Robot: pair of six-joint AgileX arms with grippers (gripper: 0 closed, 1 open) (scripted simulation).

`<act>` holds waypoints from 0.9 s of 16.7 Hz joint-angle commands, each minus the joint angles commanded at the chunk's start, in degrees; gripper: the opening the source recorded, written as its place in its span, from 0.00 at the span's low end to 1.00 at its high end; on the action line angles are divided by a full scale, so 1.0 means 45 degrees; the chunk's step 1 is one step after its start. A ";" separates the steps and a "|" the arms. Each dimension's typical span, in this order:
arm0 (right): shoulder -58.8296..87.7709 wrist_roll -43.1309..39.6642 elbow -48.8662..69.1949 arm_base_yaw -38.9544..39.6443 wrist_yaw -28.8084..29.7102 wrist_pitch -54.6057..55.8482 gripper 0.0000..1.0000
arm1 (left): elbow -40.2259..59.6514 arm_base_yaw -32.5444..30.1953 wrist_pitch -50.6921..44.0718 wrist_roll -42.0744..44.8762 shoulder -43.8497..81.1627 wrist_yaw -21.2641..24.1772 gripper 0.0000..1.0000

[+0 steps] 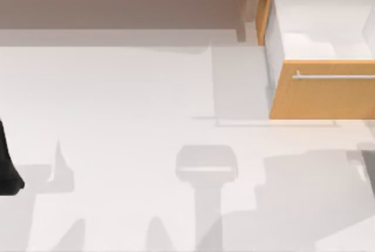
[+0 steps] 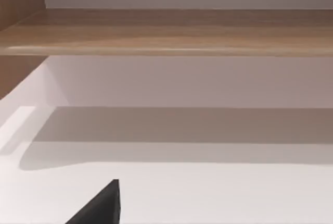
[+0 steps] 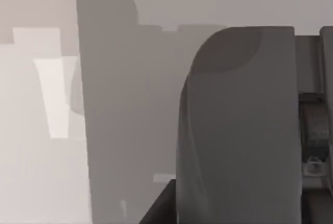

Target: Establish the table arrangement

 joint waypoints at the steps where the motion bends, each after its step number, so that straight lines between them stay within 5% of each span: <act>1: 0.0000 0.0000 0.0000 0.0000 0.0000 0.0000 0.00 | 0.0000 0.0000 0.0000 0.0000 0.0000 0.0000 1.00; 15: -0.0297 0.0073 0.0311 0.0048 0.0051 0.0089 0.00 | 0.0000 0.0000 0.0000 0.0000 0.0000 0.0000 1.00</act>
